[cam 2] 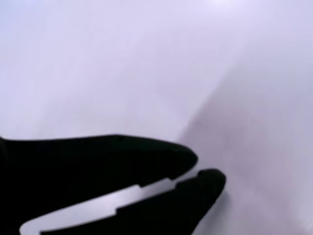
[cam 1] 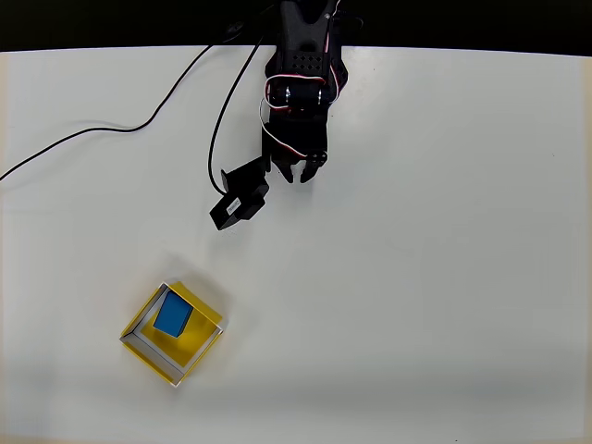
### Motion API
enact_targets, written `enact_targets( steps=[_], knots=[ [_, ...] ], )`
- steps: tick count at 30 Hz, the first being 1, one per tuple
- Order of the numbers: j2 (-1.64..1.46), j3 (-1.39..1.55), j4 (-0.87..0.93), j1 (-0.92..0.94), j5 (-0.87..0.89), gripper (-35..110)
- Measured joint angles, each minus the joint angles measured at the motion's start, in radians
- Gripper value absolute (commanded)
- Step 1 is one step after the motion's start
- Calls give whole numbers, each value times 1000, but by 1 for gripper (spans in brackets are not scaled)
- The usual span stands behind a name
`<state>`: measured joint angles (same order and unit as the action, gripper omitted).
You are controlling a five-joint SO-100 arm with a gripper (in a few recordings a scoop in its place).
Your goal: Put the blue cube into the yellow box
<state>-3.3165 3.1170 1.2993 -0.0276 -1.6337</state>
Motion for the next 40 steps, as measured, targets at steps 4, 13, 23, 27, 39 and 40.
enact_targets(
  steps=[4,13,23,27,39,40],
  knots=[
    [0,0,6,0,34,0],
    [0,0,41,2,51,0],
    [0,0,41,21,60,0],
    [0,0,41,21,60,0],
    [0,0,41,21,60,0],
    [0,0,41,21,60,0]
  ],
)
